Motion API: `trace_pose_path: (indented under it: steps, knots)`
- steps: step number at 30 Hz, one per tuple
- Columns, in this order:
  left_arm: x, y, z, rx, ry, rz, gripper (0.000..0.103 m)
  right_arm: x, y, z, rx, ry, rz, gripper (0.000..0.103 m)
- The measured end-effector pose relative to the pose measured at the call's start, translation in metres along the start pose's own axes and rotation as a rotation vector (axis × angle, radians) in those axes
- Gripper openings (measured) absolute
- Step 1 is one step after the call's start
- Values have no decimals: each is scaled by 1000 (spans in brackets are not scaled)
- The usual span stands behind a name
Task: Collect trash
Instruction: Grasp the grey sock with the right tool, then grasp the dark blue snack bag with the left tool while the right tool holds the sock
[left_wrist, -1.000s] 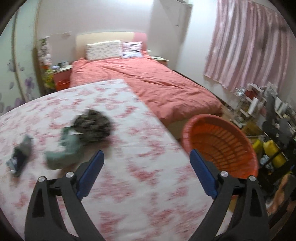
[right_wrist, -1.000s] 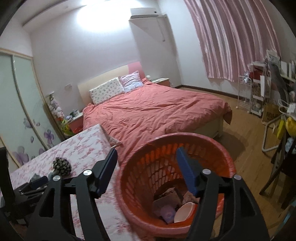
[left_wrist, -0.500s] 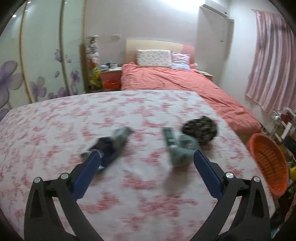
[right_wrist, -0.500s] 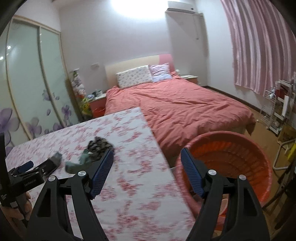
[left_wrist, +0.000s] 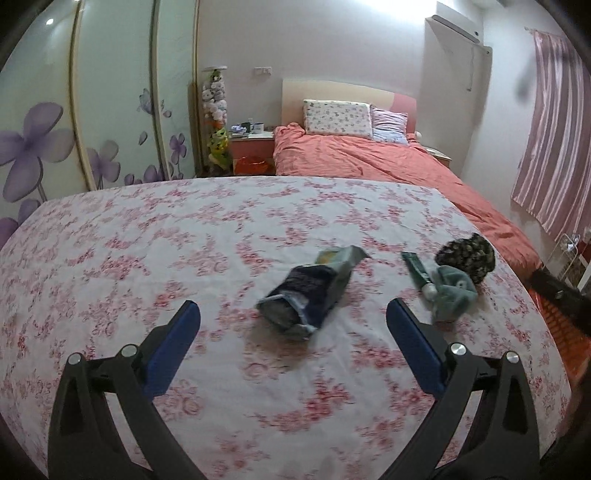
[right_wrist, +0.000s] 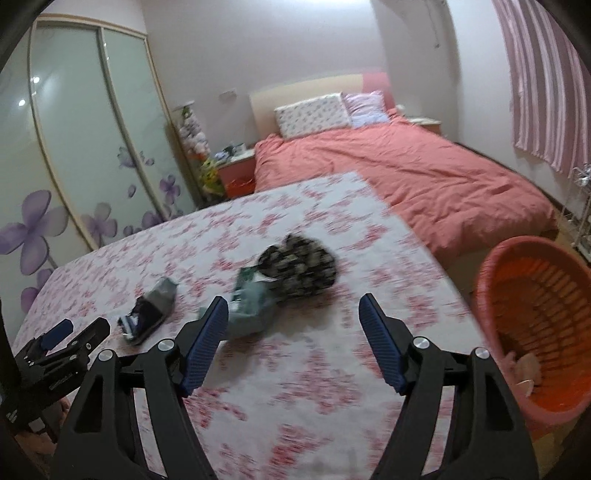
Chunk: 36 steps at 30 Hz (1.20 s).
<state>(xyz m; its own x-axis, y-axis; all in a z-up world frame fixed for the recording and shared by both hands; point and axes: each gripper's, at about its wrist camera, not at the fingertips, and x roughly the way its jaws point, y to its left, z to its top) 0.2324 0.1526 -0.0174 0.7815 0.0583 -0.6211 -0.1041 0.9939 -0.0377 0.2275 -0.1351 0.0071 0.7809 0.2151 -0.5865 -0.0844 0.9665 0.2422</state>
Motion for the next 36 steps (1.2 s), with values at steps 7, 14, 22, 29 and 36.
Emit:
trace_pose_path:
  steps: [7,14,22,29,36]
  knots:
    - [7,29,2,-61,18,10,98,44,27,1,13,88,17,54]
    - [16,37,1,-79,38,-2,95,71,34,-5,24,177,6,38]
    - [28,25,6,-42,39,-21,95,61,26,-19,-11,195,-1,6]
    - [47,5,13,27,49,-38,95,28,20,-19,-13,138,53,5]
    - [81,-7,19,49,116,-39,94,19,21,-17,-43,115,52,5]
